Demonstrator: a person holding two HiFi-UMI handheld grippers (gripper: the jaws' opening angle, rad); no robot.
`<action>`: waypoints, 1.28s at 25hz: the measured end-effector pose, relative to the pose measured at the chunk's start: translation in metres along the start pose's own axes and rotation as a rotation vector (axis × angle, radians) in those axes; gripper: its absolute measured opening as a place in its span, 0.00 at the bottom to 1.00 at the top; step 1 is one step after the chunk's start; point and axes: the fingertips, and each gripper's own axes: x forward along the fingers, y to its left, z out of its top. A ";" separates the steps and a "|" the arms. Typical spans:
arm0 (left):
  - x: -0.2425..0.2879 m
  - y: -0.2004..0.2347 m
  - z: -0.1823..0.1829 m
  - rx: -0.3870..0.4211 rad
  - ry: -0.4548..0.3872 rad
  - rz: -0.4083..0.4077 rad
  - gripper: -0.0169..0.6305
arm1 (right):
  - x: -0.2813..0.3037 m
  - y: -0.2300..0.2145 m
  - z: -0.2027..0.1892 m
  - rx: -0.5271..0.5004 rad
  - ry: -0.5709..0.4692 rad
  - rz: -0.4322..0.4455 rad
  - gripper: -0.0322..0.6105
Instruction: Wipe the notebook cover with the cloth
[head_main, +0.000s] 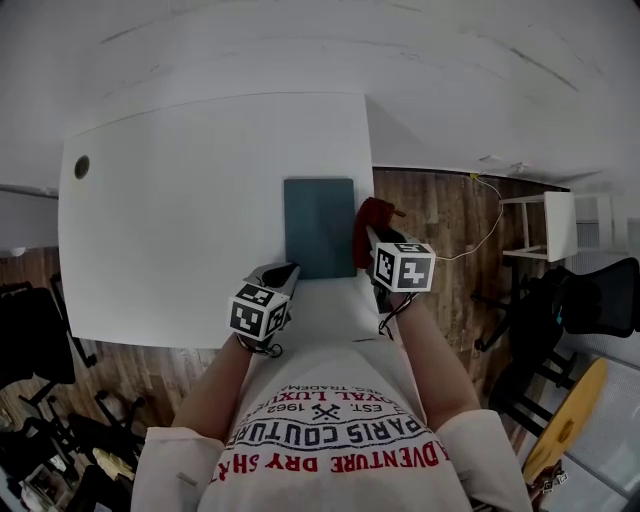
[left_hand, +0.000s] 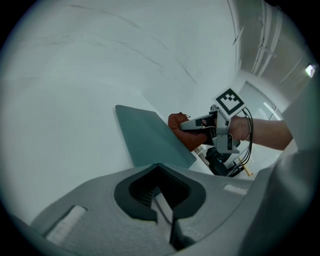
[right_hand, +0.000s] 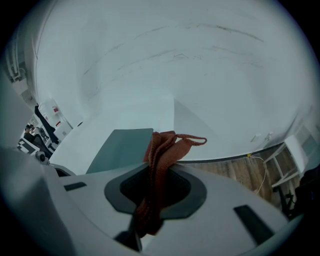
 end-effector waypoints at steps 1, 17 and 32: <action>0.000 0.000 0.000 0.000 -0.001 -0.001 0.04 | -0.003 -0.002 0.000 0.012 -0.004 -0.007 0.17; -0.016 -0.005 -0.020 0.000 0.017 0.016 0.04 | -0.021 0.161 -0.020 -0.175 0.022 0.307 0.17; -0.016 -0.003 -0.017 0.060 0.037 0.019 0.04 | 0.006 0.163 -0.049 -0.147 0.076 0.302 0.17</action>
